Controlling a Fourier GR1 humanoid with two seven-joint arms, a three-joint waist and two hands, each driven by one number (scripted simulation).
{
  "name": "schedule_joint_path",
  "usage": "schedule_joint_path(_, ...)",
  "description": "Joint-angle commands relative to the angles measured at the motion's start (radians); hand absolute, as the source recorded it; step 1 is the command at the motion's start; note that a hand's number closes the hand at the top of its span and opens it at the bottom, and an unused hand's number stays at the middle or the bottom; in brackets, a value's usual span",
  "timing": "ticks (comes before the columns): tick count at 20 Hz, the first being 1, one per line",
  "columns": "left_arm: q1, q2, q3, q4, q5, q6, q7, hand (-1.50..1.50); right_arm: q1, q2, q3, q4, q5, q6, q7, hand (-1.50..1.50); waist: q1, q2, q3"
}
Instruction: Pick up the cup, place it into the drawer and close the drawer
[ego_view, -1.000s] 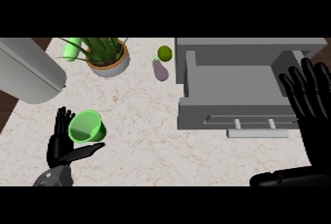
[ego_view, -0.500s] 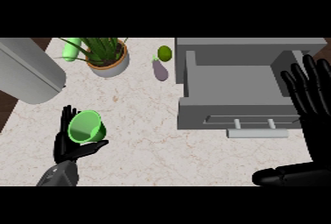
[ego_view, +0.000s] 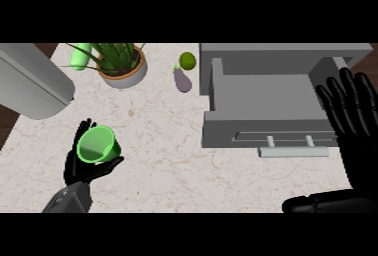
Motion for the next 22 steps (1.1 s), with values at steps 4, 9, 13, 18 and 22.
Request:
schedule_joint_path(4, -0.040, -0.032, -0.014, 0.024, -0.001, -0.098, -0.076, 1.50, -0.028, 0.000, -0.007, 0.046, 0.003, 0.006, -0.032, -1.50, -0.002, 0.002, 0.000)
schedule_joint_path(9, -0.041, -0.005, -0.015, 0.003, -0.026, -0.018, -0.167, 1.50, -0.010, 0.008, -0.005, 0.033, -0.001, 0.005, -0.040, -1.50, -0.003, 0.002, 0.000)
schedule_joint_path(13, -0.015, -0.033, -0.037, -0.076, -0.029, 0.001, -0.161, 1.50, 0.022, 0.001, 0.011, 0.004, 0.006, 0.022, -0.037, -1.50, 0.004, -0.003, 0.001)
schedule_joint_path(18, 0.040, -0.022, -0.046, -0.125, -0.027, -0.011, -0.176, 1.50, -0.032, -0.043, -0.065, 0.050, -0.047, 0.036, -0.013, -1.50, 0.009, -0.002, 0.001)
schedule_joint_path(22, 0.034, -0.051, -0.058, -0.237, -0.005, -0.014, -0.135, 1.50, 0.010, 0.008, 0.018, 0.006, 0.046, -0.004, -0.024, -1.50, 0.014, -0.005, 0.001)
